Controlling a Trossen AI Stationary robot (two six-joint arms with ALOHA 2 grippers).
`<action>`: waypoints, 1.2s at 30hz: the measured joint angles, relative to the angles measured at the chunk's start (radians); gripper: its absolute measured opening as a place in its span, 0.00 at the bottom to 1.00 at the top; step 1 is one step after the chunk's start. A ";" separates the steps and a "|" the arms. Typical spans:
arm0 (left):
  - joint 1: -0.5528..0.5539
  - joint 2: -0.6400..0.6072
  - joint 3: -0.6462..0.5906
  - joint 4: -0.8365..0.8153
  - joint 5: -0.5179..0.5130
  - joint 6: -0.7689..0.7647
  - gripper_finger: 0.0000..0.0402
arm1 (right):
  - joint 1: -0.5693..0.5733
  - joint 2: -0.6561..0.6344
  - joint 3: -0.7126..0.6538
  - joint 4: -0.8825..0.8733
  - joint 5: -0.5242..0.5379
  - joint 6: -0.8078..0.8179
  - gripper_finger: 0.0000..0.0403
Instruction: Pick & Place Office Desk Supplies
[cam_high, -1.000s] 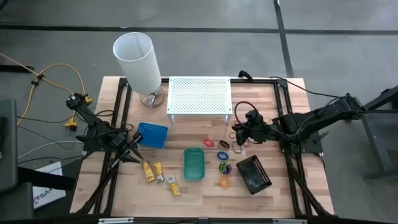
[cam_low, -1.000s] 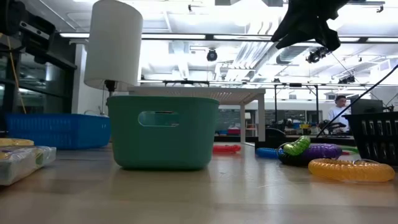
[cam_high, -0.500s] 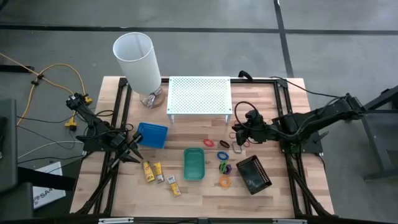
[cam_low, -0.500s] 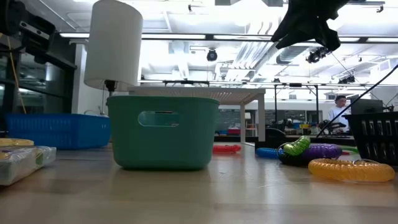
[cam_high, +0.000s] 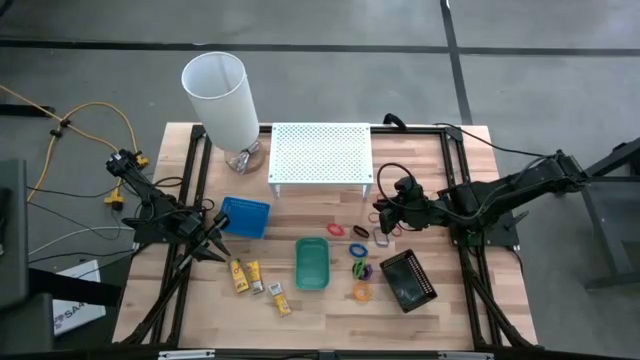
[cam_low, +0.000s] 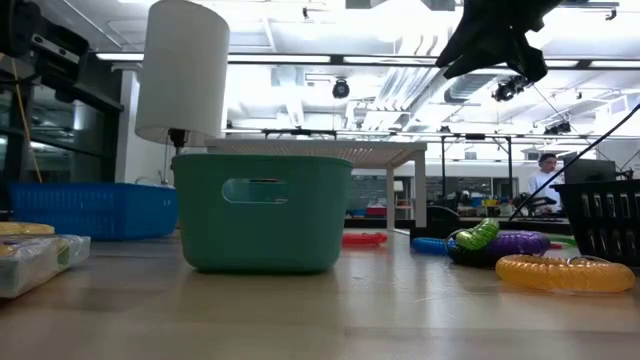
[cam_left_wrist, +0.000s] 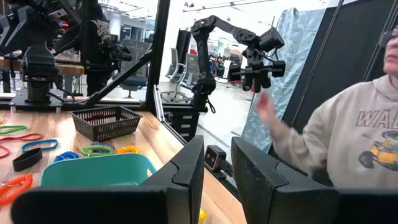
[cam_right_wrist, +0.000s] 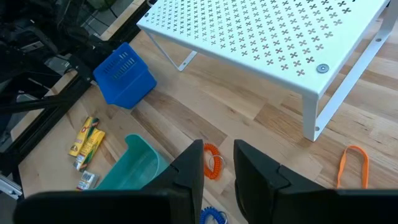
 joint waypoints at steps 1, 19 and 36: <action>0.000 0.000 0.000 0.000 0.000 0.000 0.20 | 0.000 0.000 0.000 0.000 0.000 0.000 0.19; 0.000 0.000 0.000 0.000 0.000 0.000 0.20 | 0.000 0.000 0.000 0.003 0.000 0.000 0.19; 0.000 0.000 0.000 0.000 0.000 0.000 0.20 | 0.000 0.000 0.000 0.033 -0.026 -0.373 0.19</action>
